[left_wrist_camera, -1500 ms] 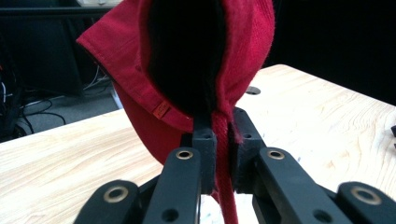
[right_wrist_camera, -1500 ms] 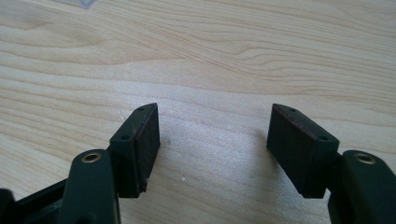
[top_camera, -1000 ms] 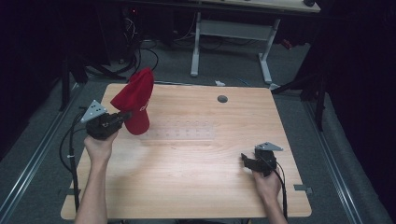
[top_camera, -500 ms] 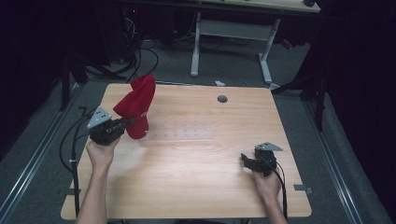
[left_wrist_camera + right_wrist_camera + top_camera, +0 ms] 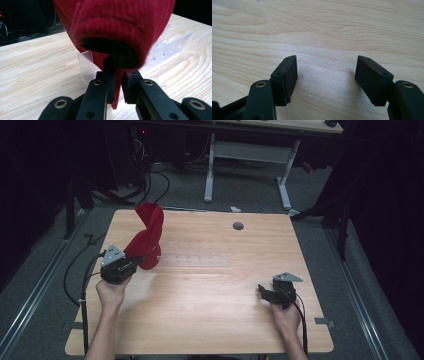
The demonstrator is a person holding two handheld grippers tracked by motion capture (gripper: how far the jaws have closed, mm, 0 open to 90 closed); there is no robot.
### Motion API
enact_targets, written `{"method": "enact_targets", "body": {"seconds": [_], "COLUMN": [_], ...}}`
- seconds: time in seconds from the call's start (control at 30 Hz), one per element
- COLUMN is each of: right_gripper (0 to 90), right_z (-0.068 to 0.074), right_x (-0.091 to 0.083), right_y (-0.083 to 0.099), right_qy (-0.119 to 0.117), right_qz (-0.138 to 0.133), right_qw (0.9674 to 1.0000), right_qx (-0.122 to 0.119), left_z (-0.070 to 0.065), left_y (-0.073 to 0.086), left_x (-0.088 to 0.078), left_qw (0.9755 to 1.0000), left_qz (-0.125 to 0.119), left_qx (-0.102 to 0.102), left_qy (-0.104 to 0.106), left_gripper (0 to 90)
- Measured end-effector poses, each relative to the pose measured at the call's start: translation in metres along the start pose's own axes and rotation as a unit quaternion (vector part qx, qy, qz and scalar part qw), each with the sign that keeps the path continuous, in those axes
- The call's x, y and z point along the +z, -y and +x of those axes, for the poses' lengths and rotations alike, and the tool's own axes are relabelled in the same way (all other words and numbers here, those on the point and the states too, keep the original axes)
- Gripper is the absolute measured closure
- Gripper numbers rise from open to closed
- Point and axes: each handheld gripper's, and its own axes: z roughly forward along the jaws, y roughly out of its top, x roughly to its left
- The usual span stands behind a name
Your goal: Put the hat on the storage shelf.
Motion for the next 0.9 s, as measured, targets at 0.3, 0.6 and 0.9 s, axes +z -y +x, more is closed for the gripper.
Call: {"method": "enact_targets", "body": {"seconds": [0.3,0.6,0.9], "right_gripper": [34.6,34.6,34.6], "right_z": [0.000,0.000,0.000], "right_x": [0.000,0.000,0.000], "right_y": [0.000,0.000,0.000], "right_qy": [0.000,0.000,0.000], "right_qz": [0.000,0.000,0.000], "right_qw": [1.0000,1.0000,1.0000], "right_qx": [0.000,0.000,0.000], "left_z": [0.004,0.002,0.000], "left_y": [0.002,-0.006,0.000], "left_x": [0.002,-0.008,-0.027], "left_qw": [0.9987,0.9970,0.9961], "left_qz": [0.015,0.008,0.005], "left_qx": [-0.035,-0.046,-0.056], "left_qy": [-0.035,-0.062,-0.067], "left_gripper": [56.9,38.7,36.5]}}
